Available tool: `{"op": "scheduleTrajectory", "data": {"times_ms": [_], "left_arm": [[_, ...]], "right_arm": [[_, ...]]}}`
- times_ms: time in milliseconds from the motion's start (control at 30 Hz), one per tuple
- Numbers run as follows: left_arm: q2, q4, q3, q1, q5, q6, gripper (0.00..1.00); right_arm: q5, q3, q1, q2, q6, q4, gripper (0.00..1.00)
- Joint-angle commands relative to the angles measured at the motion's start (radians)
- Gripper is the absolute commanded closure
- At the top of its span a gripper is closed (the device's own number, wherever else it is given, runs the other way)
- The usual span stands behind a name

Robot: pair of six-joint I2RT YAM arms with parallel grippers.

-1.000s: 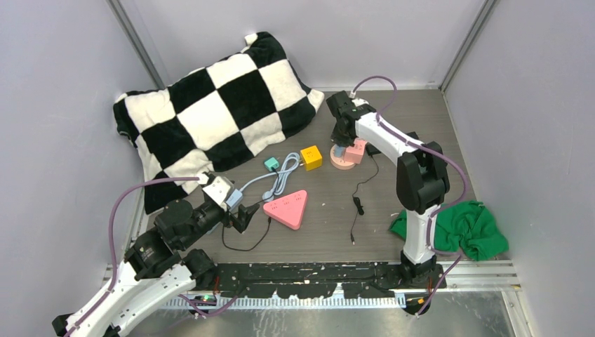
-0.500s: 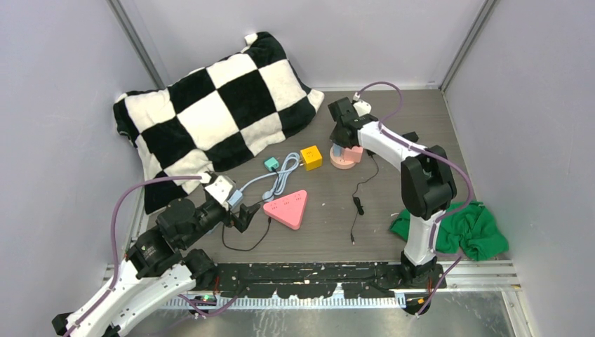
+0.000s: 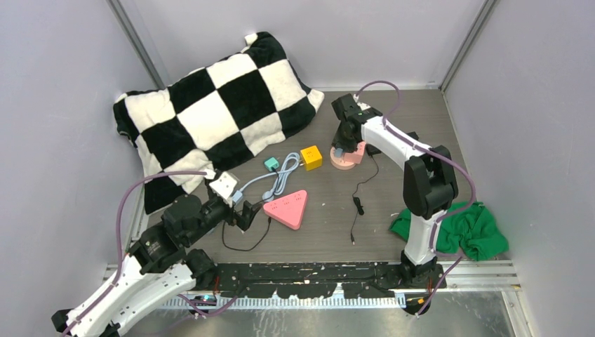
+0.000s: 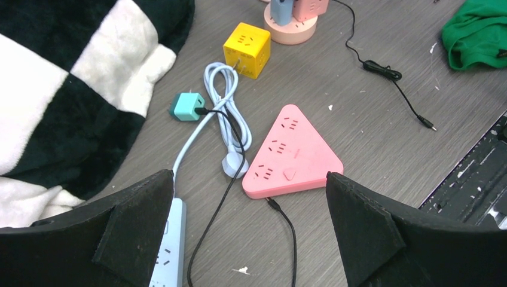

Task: Insert the plug
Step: Insert the plug into the socket, then pick up the plug from the center of the board.

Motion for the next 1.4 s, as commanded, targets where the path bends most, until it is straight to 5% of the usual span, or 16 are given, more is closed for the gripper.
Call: {"op": "scheduleTrajectory", "data": {"times_ms": [0,167,400,600,800,1067,1367], "left_arm": [[0.037,-0.008,0.061,0.002,-0.016,-0.042,0.0],[0.064,-0.015,0.087,0.002,-0.015,-0.062,0.0],[0.144,-0.034,0.17,0.002,-0.027,-0.089,0.0],[0.259,-0.067,0.227,0.002,-0.038,-0.012,0.0],[0.207,-0.04,0.135,0.002,-0.12,0.013,0.01],[0.067,0.046,0.055,0.002,-0.185,0.046,0.03],[0.043,0.04,0.052,0.002,-0.232,0.052,0.05]], "right_arm": [[-0.025,0.043,0.003,-0.139,-0.073,-0.14,0.61],[0.023,-0.035,0.002,-0.285,-0.094,-0.144,0.29],[0.165,-0.17,-0.002,-0.451,-0.101,-0.148,0.01],[0.226,-0.266,-0.043,-0.529,-0.141,-0.102,0.0],[0.035,-0.39,-0.083,-0.57,-0.242,-0.006,0.12],[-0.212,-0.595,-0.051,-0.599,-0.159,0.268,0.32],[-0.093,-0.582,0.112,-0.528,-0.051,0.342,0.3]]}}
